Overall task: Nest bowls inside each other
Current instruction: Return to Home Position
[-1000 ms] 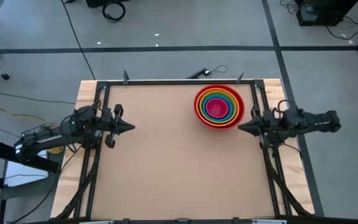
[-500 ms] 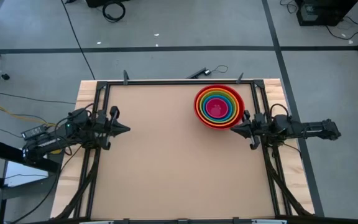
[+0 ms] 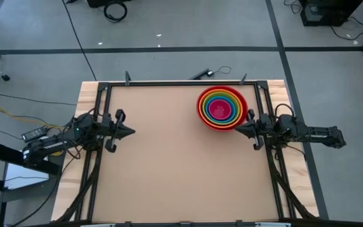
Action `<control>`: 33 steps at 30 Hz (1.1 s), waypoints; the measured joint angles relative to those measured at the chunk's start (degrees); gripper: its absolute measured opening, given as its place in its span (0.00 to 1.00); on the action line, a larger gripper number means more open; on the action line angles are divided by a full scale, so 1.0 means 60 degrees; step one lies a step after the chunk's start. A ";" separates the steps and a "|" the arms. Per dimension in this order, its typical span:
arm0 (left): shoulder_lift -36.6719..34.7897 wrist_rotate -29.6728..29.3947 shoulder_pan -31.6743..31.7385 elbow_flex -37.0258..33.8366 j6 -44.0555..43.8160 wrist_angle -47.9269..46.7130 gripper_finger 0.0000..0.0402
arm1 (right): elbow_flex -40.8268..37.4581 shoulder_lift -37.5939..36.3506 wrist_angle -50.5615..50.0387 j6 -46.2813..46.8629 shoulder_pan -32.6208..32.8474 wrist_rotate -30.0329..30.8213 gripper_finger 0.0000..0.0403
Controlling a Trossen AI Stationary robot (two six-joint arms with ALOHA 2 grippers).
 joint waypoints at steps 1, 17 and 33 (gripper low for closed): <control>0.0000 -0.0011 0.0000 0.0000 0.0129 -0.0005 0.01 | 0.0000 0.0000 0.0001 0.0003 0.0005 -0.0161 0.01; 0.0018 -0.1496 -0.1191 -0.0011 0.0569 -0.0294 0.01 | -0.0488 0.0091 0.0132 0.1026 0.0046 -0.1079 0.04; 0.0018 -0.1845 -0.1209 -0.0016 0.0021 -0.0293 0.01 | -0.0488 0.0091 0.0223 0.1037 0.0046 -0.0914 0.07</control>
